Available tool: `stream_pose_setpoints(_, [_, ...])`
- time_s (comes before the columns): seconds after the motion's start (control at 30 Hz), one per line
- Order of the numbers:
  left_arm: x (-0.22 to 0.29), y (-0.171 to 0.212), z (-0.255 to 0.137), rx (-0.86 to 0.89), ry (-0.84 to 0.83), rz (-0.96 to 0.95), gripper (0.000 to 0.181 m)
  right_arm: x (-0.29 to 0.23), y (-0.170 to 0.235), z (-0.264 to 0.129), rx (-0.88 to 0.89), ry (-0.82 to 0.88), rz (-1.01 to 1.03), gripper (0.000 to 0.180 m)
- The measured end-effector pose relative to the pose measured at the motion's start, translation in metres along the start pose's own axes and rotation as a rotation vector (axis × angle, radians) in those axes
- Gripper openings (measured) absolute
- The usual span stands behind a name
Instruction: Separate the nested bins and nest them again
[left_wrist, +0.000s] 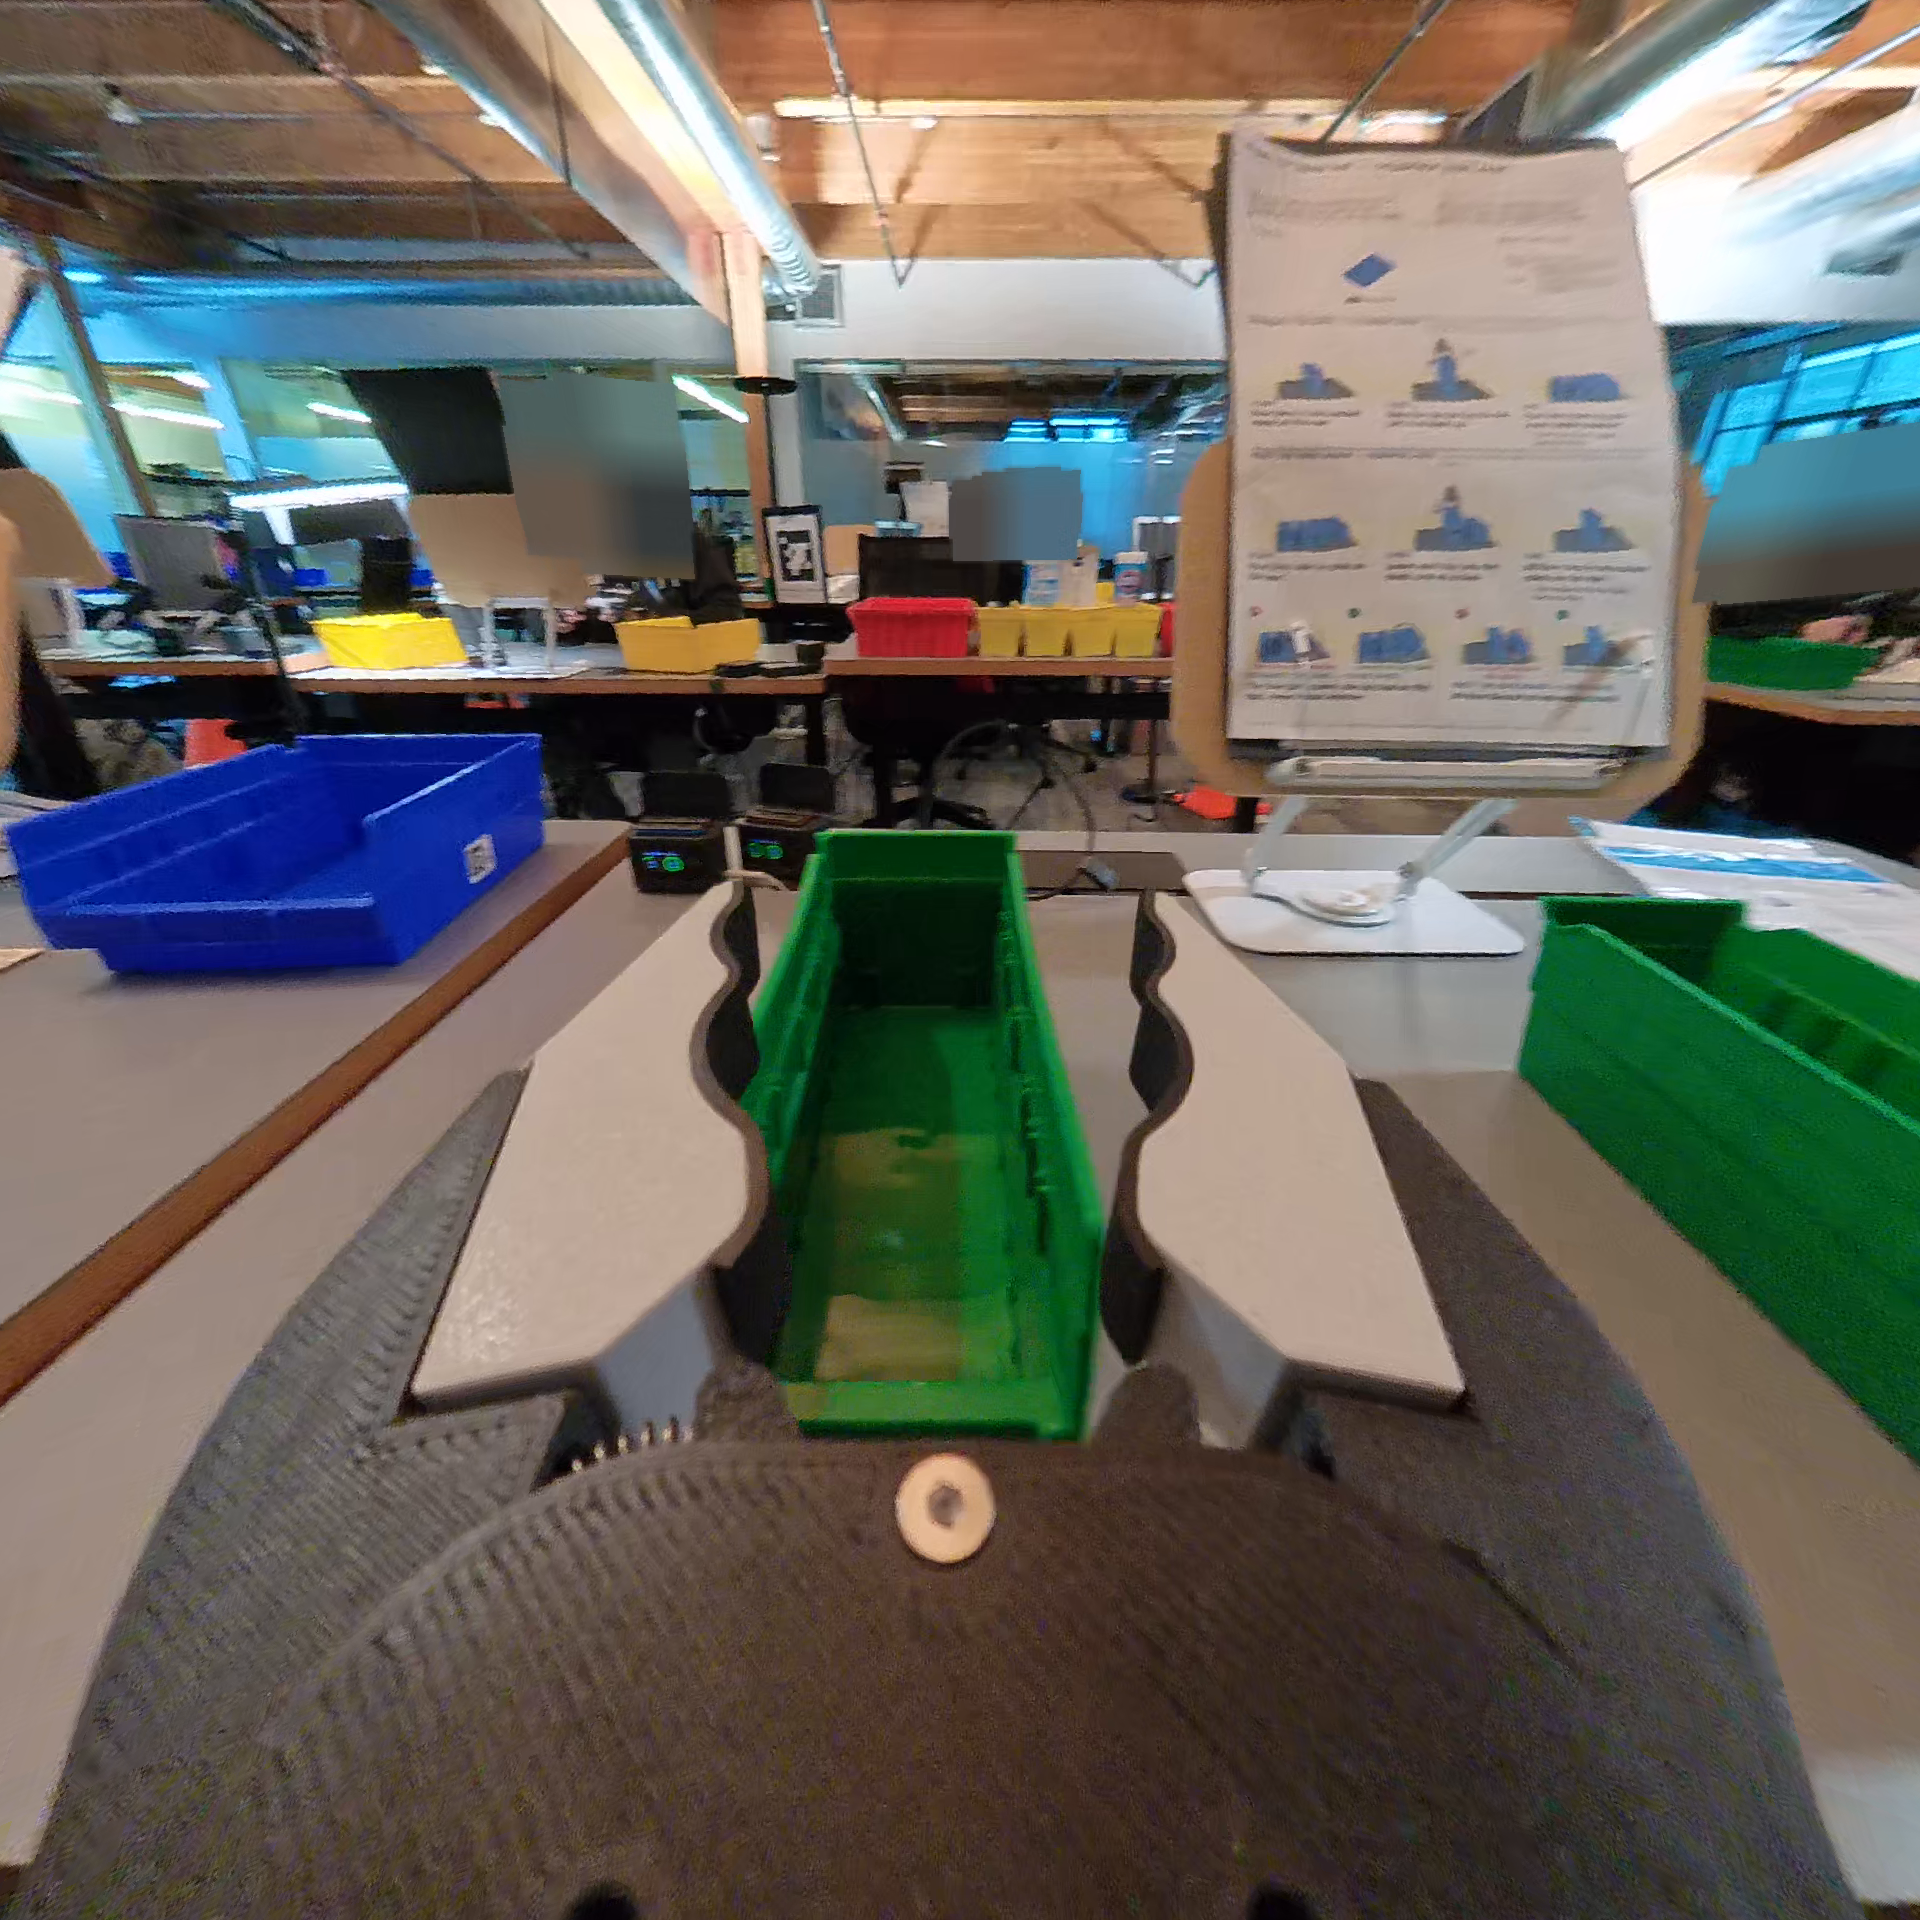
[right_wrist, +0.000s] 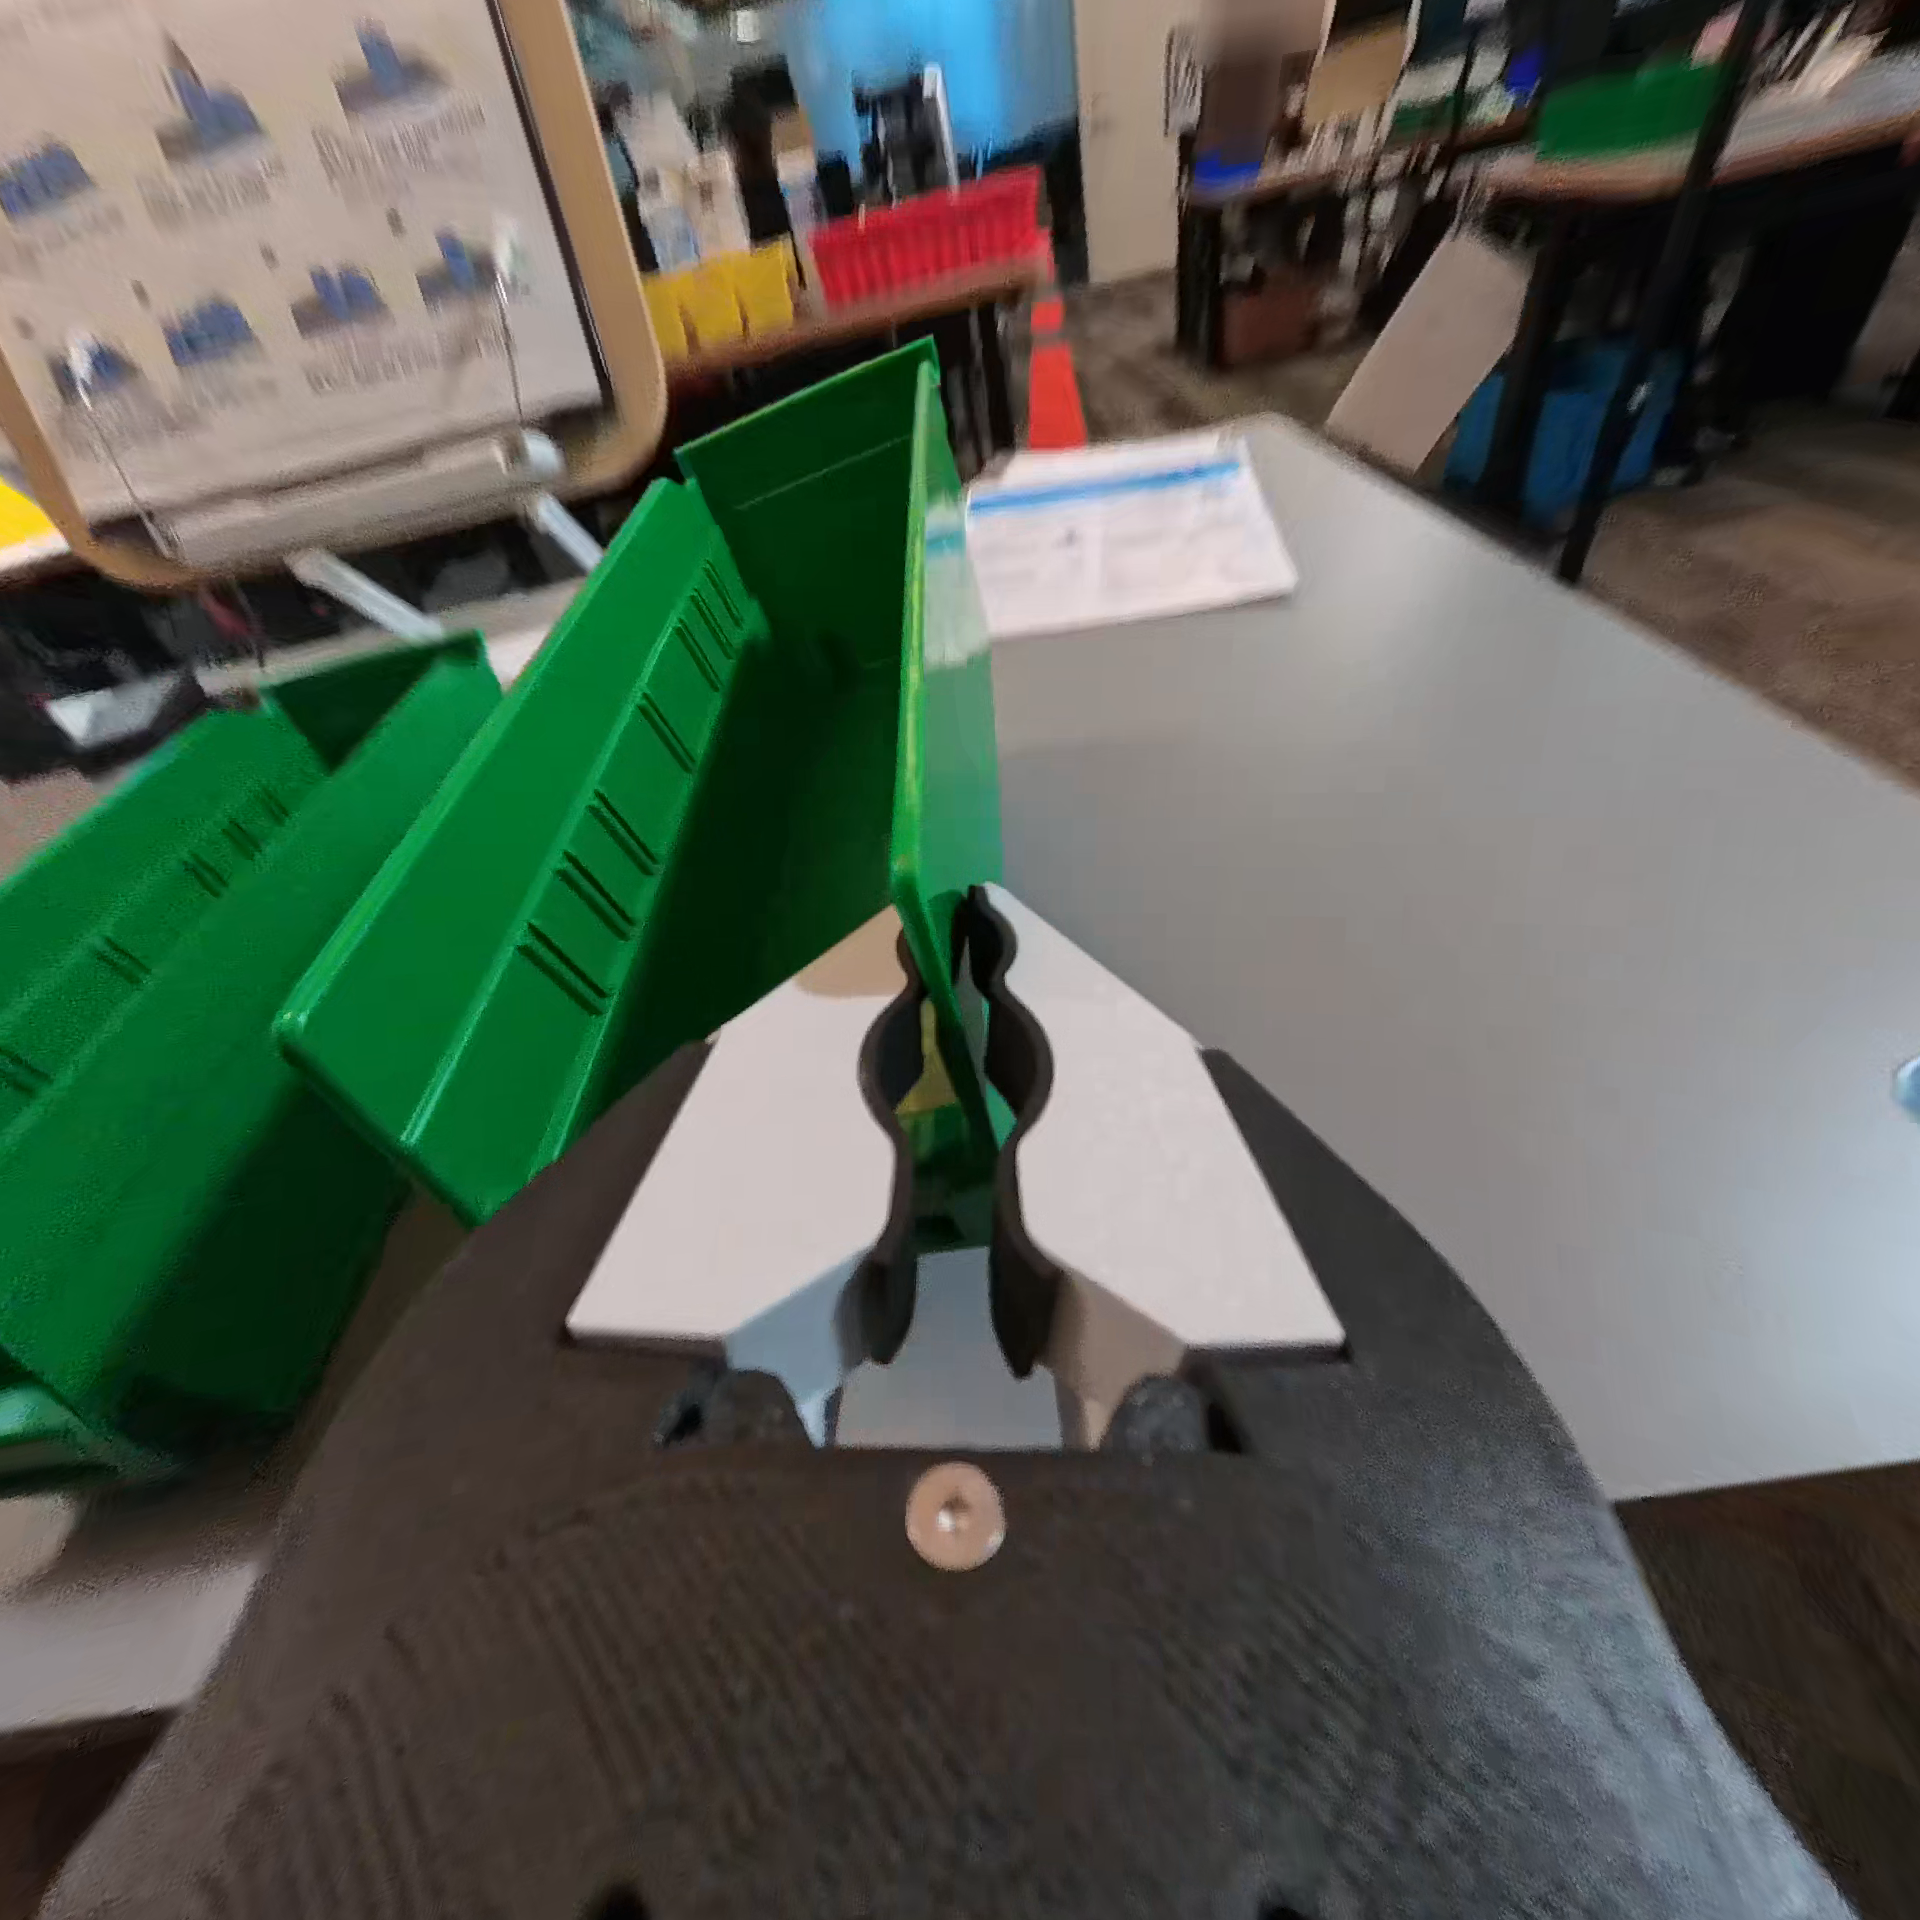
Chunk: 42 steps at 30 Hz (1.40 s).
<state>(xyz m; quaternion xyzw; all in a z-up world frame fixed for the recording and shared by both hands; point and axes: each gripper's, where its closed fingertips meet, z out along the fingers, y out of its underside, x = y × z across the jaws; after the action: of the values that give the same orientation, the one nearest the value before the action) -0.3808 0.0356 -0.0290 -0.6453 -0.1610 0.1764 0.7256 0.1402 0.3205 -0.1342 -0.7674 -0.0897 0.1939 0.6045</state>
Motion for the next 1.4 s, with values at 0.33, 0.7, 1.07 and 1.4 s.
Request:
stream_pose_setpoints(0.33, [0.186, 0.065, -0.055, -0.132, 0.558, -0.048, 0.069, -0.156, -0.074, -0.063, 0.302, -0.286, -0.168, 0.002])
stream_pose_setpoints(0.7, [0.222, 0.056, -0.11, -0.126, 0.697, -0.257, 0.073, -0.305, -0.012, -0.08, 0.313, -0.49, -0.265, 0.002])
stream_pose_setpoints(1.07, [0.157, 0.07, -0.102, -0.17, 0.48, -0.36, 0.034, -0.391, 0.022, -0.097, 0.323, -0.684, -0.321, 0.005])
stream_pose_setpoints(1.4, [0.106, 0.071, -0.092, -0.174, 0.382, -0.425, 0.009, -0.425, 0.034, -0.129, 0.439, -0.848, -0.409, 0.027])
